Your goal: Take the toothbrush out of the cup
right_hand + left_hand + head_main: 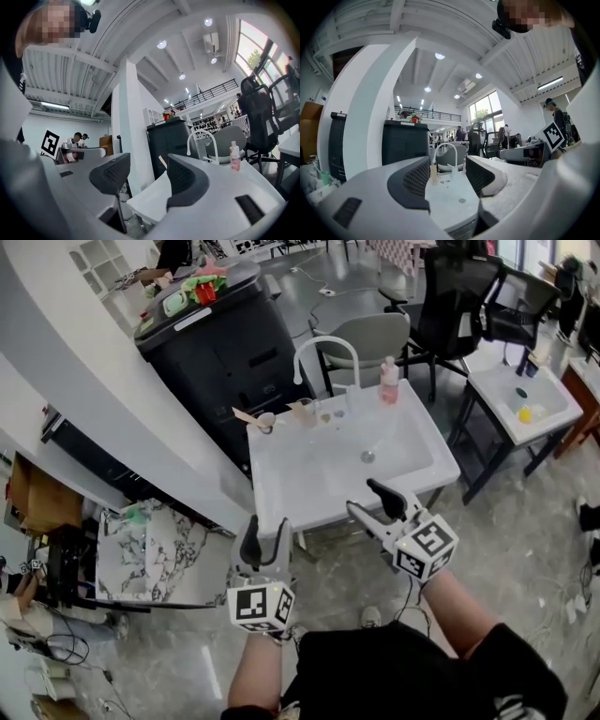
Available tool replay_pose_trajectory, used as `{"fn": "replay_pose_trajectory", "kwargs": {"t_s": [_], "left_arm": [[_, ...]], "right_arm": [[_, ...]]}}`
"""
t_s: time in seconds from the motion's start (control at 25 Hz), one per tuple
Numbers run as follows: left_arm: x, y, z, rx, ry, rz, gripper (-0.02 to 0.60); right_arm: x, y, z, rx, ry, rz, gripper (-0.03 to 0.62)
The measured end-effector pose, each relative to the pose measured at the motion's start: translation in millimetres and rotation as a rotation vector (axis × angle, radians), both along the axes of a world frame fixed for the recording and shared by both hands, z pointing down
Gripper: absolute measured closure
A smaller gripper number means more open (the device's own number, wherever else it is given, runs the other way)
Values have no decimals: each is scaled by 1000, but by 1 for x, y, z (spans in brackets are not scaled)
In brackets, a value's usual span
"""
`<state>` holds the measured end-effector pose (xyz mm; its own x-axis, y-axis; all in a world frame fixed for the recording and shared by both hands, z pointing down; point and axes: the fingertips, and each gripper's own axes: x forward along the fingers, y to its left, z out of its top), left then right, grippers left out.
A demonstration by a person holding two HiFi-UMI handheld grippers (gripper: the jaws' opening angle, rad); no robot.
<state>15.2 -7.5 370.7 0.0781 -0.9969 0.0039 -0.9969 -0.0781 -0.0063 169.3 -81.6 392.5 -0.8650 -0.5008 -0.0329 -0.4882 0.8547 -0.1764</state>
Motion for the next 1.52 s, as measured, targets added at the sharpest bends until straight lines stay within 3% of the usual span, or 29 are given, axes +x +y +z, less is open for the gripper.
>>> {"fn": "replay_pose_trajectory", "kwargs": {"t_s": [0.4, 0.68, 0.92, 1.52], "left_arm": [[4, -24, -2, 4, 3, -12, 353], [-15, -48, 3, 4, 17, 1, 353], [-47, -84, 13, -1, 36, 30, 351], [-166, -167, 32, -30, 96, 98, 350]], "right_arm": [[9, -26, 2, -10, 9, 2, 352], [-6, -49, 6, -14, 21, 22, 349], [-36, -83, 15, -22, 40, 49, 338], [-140, -166, 26, -56, 76, 149, 326]]}}
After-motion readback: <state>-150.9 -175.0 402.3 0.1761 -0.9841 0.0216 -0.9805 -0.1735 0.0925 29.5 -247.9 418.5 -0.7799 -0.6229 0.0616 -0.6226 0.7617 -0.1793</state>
